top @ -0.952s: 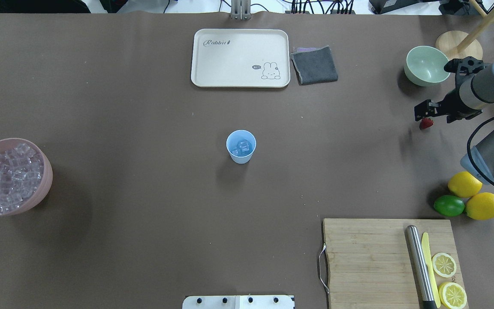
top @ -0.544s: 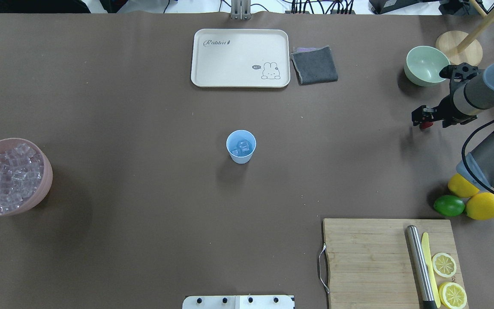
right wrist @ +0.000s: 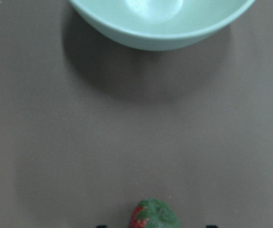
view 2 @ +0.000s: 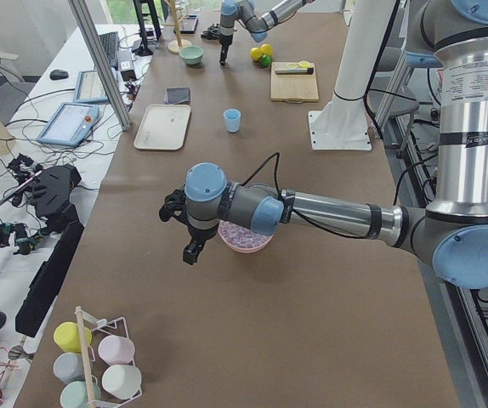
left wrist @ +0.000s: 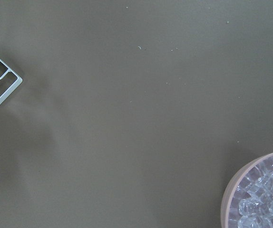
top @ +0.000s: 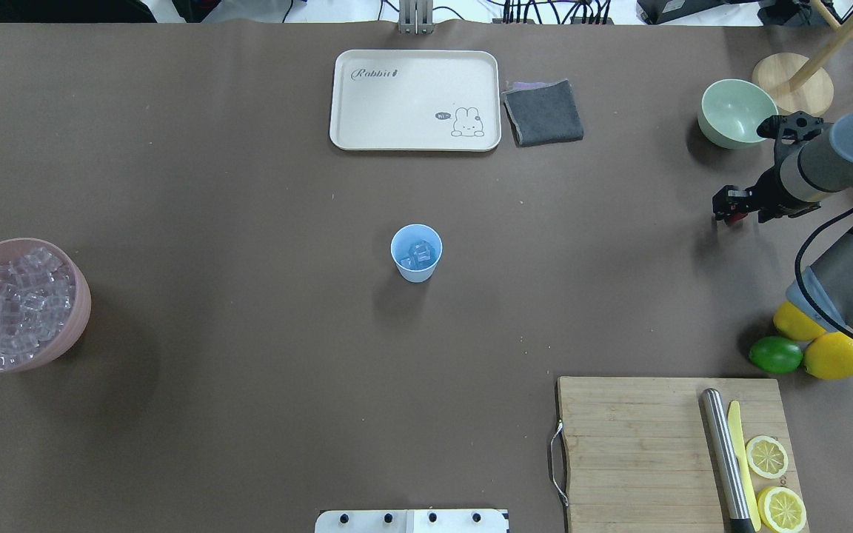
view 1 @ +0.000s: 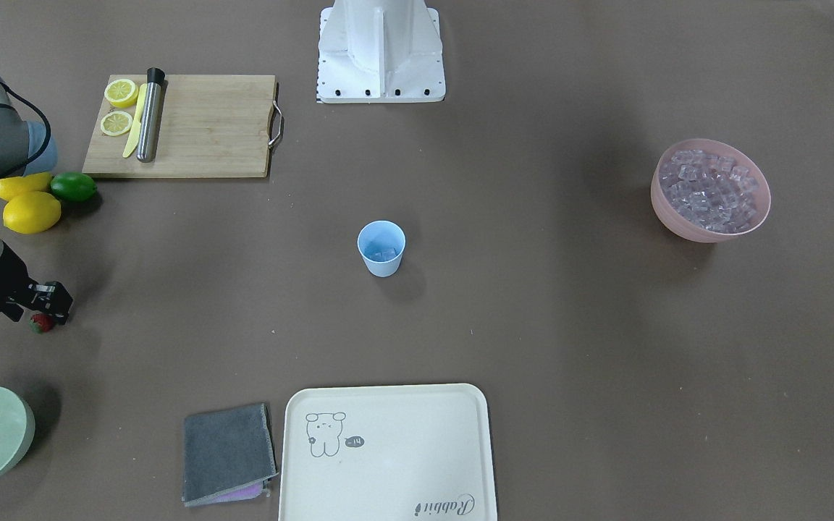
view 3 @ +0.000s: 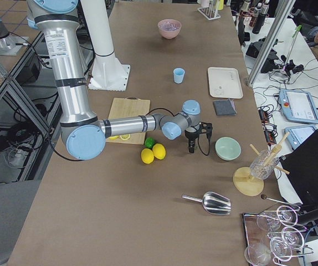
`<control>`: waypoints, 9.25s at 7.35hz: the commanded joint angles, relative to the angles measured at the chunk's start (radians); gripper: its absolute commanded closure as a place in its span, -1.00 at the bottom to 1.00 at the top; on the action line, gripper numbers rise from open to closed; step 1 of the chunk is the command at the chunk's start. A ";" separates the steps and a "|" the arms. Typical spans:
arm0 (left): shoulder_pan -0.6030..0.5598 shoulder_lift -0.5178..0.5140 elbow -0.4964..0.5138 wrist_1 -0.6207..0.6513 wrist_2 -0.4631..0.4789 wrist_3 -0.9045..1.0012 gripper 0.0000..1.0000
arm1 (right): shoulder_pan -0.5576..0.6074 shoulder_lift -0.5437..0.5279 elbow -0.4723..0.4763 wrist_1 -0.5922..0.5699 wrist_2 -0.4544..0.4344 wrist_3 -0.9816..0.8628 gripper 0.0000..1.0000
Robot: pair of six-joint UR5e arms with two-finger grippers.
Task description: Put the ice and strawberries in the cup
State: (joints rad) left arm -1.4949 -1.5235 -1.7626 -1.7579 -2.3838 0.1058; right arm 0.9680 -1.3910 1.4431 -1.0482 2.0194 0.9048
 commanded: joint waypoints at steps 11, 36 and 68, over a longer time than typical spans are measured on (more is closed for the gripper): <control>-0.001 0.014 -0.018 -0.003 0.000 0.002 -0.98 | -0.244 0.332 0.166 -0.066 -0.093 0.266 1.00; -0.002 0.080 0.061 0.172 -0.005 0.066 -0.98 | 0.317 -0.069 0.459 -0.621 0.174 -0.533 -1.00; -0.025 0.120 0.061 0.153 -0.006 0.066 -0.98 | 0.538 -0.393 0.399 -0.570 0.298 -0.713 -1.00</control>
State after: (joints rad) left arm -1.5215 -1.4036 -1.7019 -1.6045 -2.3899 0.1719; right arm 1.5059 -1.7826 1.8418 -1.6183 2.3180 0.1941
